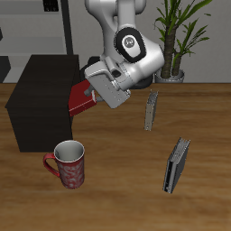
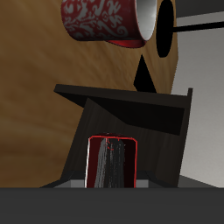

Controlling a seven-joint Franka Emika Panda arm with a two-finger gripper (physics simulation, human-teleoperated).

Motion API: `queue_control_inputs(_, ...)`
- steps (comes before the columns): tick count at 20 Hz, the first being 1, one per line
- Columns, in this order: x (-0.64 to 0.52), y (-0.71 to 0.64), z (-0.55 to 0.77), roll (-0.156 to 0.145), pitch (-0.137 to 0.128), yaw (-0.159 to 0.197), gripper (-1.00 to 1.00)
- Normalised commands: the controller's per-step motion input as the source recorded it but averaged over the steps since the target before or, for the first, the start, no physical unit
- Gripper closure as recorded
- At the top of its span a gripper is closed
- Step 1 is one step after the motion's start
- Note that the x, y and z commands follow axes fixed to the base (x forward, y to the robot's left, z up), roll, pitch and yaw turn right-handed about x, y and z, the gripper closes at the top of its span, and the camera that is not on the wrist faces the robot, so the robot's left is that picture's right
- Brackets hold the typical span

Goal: Place the red book in the top region of the shelf

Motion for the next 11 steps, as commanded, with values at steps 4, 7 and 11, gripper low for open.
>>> queue_control_inputs(4,0.10,-0.11,-0.10,-0.017,0.022,0.003,1.00)
queue_control_inputs(7,0.07,-0.17,-0.06,-0.036,0.029,-0.011,1.00)
queue_control_inputs(11,0.10,-0.26,-0.07,-0.049,0.022,-0.012,1.00)
